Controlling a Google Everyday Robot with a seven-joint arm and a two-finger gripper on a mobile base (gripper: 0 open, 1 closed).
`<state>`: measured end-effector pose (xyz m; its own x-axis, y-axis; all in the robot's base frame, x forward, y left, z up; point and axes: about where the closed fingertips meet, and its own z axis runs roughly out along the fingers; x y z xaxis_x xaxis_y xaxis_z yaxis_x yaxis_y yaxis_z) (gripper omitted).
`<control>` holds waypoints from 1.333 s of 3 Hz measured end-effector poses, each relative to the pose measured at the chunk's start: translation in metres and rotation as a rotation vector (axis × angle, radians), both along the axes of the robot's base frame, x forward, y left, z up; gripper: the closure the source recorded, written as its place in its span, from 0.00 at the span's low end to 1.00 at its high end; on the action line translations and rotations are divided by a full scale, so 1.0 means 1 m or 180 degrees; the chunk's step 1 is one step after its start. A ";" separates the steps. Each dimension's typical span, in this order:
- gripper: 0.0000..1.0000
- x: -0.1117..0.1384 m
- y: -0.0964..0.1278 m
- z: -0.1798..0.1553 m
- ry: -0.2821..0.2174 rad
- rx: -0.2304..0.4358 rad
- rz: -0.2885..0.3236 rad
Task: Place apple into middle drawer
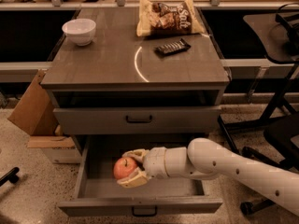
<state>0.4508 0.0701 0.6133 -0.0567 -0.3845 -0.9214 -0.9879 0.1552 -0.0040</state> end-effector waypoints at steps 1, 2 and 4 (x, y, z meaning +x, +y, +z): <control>1.00 0.009 -0.007 -0.034 0.0032 0.0053 -0.0105; 1.00 0.029 -0.015 -0.072 0.0086 0.0087 -0.0166; 1.00 0.070 -0.027 -0.141 0.0212 -0.0117 -0.0238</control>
Offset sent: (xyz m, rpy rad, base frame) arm 0.0592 -0.0289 -0.1200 0.0393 0.0476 -0.0868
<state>0.5206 0.0428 0.4726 -0.1472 -0.4103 -0.9000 -0.9718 0.2295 0.0543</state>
